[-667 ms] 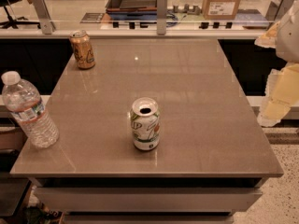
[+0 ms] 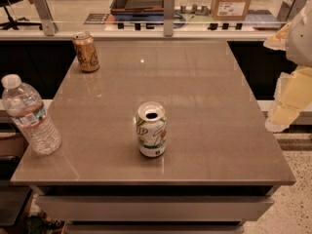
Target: Move 7up can near orange can
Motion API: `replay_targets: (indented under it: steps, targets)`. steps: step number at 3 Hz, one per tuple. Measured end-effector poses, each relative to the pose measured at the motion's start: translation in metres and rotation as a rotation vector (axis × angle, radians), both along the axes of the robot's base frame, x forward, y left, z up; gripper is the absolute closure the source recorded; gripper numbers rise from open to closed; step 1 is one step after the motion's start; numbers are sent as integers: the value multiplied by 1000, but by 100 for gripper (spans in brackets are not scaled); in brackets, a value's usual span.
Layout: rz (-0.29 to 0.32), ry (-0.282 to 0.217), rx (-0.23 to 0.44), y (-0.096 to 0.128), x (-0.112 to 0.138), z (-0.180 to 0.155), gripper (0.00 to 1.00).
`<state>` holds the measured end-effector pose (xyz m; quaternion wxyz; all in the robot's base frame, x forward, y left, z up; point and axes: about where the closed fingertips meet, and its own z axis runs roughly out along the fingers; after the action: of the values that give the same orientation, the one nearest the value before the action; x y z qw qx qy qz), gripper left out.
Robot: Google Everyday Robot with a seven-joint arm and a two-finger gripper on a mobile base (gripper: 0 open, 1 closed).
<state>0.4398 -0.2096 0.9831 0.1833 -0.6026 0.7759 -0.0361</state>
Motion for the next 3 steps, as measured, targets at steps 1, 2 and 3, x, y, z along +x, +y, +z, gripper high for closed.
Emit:
replay_targets:
  steps: [1, 2, 3]
  targets:
    - [24, -12, 67, 21, 7, -11, 0]
    - [73, -24, 203, 55, 19, -32, 0]
    - [103, -39, 376, 86, 23, -51, 0]
